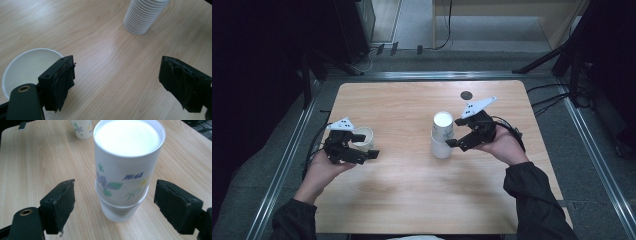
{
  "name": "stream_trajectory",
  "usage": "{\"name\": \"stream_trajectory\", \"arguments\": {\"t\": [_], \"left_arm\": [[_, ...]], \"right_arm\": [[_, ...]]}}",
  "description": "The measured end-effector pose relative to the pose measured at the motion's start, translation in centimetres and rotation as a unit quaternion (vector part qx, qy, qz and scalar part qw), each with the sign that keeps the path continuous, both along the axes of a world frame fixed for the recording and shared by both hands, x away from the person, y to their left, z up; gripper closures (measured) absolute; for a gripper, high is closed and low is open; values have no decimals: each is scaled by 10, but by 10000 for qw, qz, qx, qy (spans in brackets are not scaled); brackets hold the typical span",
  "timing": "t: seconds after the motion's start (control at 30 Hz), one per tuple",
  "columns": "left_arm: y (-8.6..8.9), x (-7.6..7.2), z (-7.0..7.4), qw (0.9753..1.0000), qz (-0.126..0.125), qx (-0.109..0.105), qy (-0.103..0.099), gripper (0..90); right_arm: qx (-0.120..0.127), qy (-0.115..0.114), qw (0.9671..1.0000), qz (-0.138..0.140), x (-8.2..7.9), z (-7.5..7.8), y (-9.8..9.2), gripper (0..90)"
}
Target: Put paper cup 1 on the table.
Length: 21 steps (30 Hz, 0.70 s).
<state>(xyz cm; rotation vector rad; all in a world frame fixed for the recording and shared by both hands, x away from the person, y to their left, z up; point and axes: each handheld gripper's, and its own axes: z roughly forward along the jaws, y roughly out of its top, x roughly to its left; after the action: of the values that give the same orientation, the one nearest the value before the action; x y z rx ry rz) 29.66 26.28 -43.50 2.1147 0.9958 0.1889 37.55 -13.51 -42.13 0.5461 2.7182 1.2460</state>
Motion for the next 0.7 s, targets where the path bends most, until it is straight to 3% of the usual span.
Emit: {"name": "stream_trajectory", "arguments": {"t": [0.2, 0.33, 0.5, 0.7], "left_arm": [[-8, -8, -2, 9998, -160, -81, 10, 135], [-12, -12, -3, 9997, -205, -95, 15, 135], [-16, -15, -5, 9995, -296, -129, 36, 136], [-21, -15, -9, 9990, -422, -60, 95, 136]], "right_arm": [[0, -49, 9997, 242, 10, 9, 4, 196], [-227, -102, 9981, 565, 20, 14, 15, 197], [-256, 29, 9977, 619, 31, 17, 24, 205], [-601, 64, 9955, 723, 34, 26, 36, 227]]}}
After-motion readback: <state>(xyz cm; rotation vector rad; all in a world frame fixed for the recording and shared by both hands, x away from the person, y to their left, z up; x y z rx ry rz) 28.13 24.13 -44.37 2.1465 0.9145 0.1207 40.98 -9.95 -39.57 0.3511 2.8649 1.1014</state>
